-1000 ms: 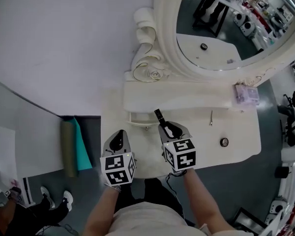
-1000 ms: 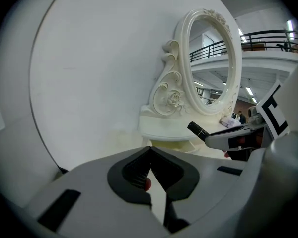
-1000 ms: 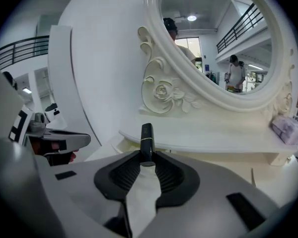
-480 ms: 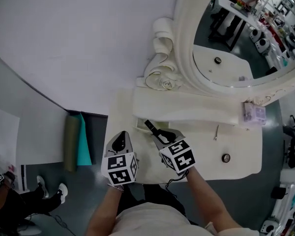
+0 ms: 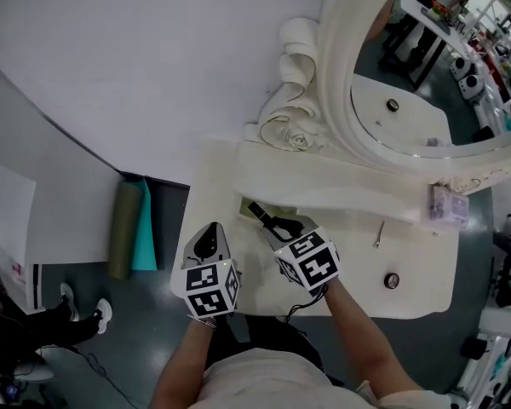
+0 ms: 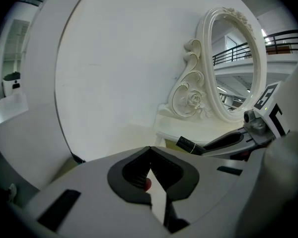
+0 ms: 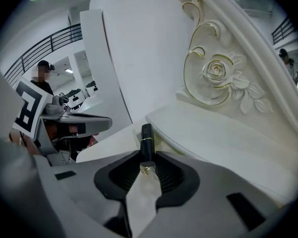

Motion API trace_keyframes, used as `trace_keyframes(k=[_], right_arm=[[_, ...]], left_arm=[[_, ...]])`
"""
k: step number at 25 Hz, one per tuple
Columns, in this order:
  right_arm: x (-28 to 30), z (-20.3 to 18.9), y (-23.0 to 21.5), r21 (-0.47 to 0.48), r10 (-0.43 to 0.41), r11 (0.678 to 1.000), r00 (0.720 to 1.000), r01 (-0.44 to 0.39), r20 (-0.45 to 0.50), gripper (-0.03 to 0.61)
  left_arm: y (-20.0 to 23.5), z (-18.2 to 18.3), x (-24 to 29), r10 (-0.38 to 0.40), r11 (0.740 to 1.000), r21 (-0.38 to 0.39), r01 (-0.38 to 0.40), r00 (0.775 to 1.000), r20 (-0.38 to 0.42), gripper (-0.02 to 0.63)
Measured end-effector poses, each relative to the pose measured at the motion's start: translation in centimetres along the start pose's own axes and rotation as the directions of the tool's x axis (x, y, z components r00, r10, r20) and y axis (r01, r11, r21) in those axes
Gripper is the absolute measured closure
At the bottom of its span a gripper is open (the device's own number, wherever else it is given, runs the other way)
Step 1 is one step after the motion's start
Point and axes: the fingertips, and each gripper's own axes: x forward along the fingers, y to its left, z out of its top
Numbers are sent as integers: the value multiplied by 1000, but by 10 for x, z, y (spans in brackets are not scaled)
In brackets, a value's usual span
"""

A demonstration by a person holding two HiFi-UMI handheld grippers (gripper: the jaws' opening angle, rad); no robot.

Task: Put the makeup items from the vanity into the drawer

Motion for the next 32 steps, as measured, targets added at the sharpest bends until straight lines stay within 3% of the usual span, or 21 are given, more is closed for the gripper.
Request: trace_keyframes(k=[13, 21, 27, 32], right_arm=[[-4, 6, -15, 75, -42, 996, 998, 38, 55, 453], [-16, 9, -17, 180, -124, 978, 987, 104, 105, 453], [-34, 10, -18, 266, -235, 945, 962, 193, 139, 454], [-55, 10, -22, 361, -363, 888, 917, 285, 167, 488]], left_arm=[[5, 5, 0, 5, 1000, 5, -5, 1000, 7, 609], [7, 11, -1, -40, 999, 35, 40, 999, 4, 609], [5, 28, -5, -101, 993, 68, 99, 995, 25, 609], [2, 43, -8, -168, 982, 95, 163, 985, 48, 609]])
